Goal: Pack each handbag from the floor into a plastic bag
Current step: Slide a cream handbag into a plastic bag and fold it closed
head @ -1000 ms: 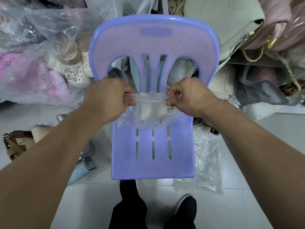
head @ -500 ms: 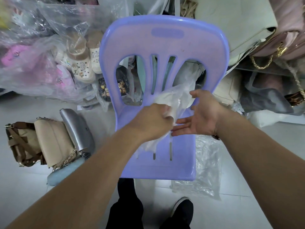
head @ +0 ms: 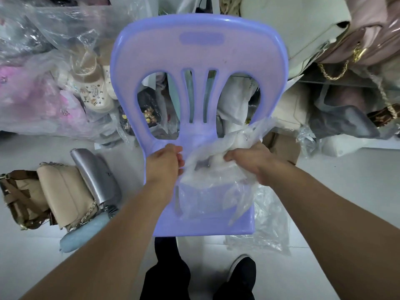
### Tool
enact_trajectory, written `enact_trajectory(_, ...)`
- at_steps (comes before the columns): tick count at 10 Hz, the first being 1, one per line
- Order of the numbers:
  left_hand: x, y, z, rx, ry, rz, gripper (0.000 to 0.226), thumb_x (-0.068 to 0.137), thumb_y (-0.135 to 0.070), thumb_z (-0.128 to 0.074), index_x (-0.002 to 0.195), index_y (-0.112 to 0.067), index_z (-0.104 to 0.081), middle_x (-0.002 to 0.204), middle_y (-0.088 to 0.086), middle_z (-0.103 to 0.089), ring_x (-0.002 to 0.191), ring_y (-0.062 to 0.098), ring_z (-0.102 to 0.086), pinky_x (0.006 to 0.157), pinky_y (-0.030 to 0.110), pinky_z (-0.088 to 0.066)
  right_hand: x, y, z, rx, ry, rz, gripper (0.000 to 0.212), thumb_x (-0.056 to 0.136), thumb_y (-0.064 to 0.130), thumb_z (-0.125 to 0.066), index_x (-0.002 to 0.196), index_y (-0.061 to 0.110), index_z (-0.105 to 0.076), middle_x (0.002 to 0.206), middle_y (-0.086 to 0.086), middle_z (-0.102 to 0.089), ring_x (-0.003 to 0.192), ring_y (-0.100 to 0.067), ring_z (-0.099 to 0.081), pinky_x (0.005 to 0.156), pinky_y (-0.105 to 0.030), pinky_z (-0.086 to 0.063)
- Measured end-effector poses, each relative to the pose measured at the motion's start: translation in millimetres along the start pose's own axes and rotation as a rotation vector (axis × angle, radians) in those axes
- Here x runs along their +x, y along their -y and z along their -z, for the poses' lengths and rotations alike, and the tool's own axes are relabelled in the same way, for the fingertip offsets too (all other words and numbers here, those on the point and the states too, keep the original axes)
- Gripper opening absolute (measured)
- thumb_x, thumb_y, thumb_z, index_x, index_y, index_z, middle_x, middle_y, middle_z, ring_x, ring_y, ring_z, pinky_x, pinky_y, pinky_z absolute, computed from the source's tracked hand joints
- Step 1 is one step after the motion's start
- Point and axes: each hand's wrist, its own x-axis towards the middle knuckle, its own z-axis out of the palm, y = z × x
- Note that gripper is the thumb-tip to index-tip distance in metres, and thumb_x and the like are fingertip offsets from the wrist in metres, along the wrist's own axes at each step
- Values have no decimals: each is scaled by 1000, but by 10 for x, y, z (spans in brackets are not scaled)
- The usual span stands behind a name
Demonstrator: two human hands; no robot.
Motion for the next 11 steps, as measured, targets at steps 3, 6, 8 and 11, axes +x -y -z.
enact_trajectory(3,-72,-310,88,297,-129,-54,93,67,-85,-55,141,-30,-47,141,0,-49,122,33,-54,107,48,-42,-580,333,422,243,320,197,37,86,-5,-71,121,7,-69,112,-10,-78,104,-27,-75,87,-48,-62)
enact_trajectory(6,-1424,-1506,71,-89,-6,-287,62,74,-78,-61,111,-28,-65,108,-5,-69,93,21,-67,70,39,-59,-1892,1154,1071,249,326,509,47,82,0,-76,126,11,-65,114,-7,-77,107,-27,-74,100,-49,-55)
enact_trajectory(8,-2473,-1820,199,-257,16,-426,103,42,-89,-72,130,-37,-60,130,-9,-65,117,23,-64,96,47,-53,-3265,1238,1615,99,417,598,31,80,37,-80,106,25,-70,95,20,-77,97,7,-71,74,-6,-51)
enact_trajectory(11,-3663,-1909,-70,-177,182,-584,54,58,-74,-74,94,-34,-74,104,-5,-76,99,22,-72,93,48,-56,-4043,858,2449,19,125,621,64,72,61,-85,117,19,-68,103,7,-78,94,-10,-75,87,-28,-58)
